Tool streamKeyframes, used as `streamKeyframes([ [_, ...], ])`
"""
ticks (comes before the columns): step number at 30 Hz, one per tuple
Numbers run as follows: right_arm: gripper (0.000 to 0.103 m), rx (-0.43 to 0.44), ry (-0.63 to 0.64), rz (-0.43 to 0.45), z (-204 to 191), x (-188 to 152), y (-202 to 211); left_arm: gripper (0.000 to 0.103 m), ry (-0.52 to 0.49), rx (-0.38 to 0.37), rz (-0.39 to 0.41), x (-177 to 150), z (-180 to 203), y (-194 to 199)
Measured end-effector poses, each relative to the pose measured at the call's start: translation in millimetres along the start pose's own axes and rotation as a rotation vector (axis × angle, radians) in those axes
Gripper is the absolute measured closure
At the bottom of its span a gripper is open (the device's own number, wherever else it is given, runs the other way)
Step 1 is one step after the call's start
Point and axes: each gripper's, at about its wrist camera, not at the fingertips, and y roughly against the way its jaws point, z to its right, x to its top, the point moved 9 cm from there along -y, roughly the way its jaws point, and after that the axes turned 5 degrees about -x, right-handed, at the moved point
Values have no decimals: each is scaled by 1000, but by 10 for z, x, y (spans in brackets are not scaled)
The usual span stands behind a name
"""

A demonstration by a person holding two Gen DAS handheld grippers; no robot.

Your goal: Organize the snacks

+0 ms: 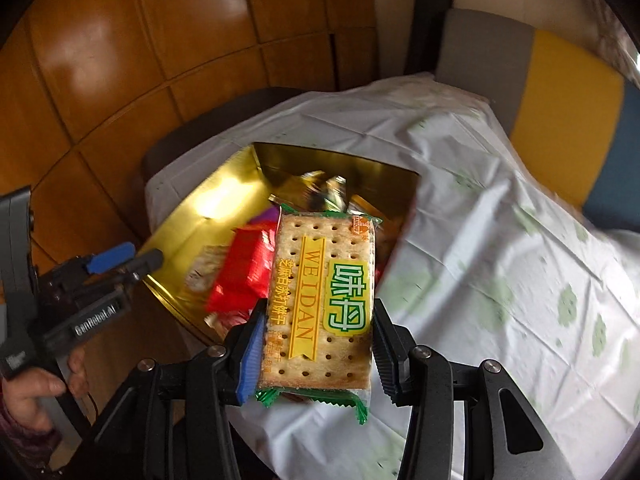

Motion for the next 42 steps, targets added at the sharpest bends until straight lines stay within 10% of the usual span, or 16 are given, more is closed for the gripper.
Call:
streamKeyframes([
  [12,54,-51,85,-172,-243,-137,-920,50,18,13,-13,-30,-107,-58],
  [42,71,-59,23,-103,-118,-128,-794,50,-14,20,-1,-18,18,19],
])
